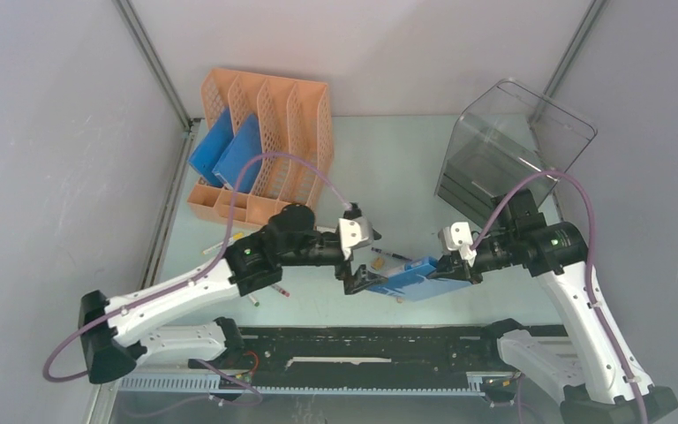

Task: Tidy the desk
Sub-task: Pick up the folder from the center of the board.

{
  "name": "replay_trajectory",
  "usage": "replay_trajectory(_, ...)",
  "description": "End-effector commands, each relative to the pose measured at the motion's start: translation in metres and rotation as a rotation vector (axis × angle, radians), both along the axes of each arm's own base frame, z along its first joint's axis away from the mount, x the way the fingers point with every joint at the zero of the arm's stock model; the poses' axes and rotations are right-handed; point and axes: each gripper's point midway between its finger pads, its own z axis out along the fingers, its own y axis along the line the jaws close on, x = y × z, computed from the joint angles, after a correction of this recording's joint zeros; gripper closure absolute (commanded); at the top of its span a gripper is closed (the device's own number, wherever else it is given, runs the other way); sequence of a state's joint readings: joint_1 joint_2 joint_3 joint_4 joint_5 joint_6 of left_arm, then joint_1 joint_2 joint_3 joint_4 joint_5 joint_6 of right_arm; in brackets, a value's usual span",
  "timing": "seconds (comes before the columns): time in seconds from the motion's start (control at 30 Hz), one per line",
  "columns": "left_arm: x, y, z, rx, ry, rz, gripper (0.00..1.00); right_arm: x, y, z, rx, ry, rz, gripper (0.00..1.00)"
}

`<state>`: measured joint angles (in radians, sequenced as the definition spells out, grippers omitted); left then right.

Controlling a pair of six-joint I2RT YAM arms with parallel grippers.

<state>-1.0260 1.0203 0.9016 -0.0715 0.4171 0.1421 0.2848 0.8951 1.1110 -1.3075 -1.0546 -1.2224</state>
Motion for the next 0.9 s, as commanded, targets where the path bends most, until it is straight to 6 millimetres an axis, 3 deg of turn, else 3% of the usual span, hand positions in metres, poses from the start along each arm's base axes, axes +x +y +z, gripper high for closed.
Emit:
replay_trajectory(0.0, 0.004, -0.013, -0.008, 0.098, -0.015, -0.007, 0.00, -0.007, 0.004, 0.002, 0.021, -0.045, 0.060, 1.00)
replay_trajectory(0.33, -0.002, -0.042, -0.031, 0.192, 0.048, -0.037, 0.05, -0.006, 0.004, -0.001, 0.010, -0.043, 0.058, 1.00)
replay_trajectory(0.63, 0.000, -0.057, -0.049, 0.287, 0.089, -0.039, 0.22, -0.006, 0.004, -0.002, 0.005, -0.041, 0.060, 1.00)
replay_trajectory(0.8, -0.002, -0.061, -0.054, 0.315, 0.107, -0.065, 0.48, -0.006, 0.005, -0.002, 0.003, -0.040, 0.064, 1.00)
replay_trajectory(0.87, -0.003, -0.062, -0.056, 0.327, 0.113, -0.074, 0.66, -0.006, 0.005, -0.003, 0.002, -0.038, 0.066, 1.00)
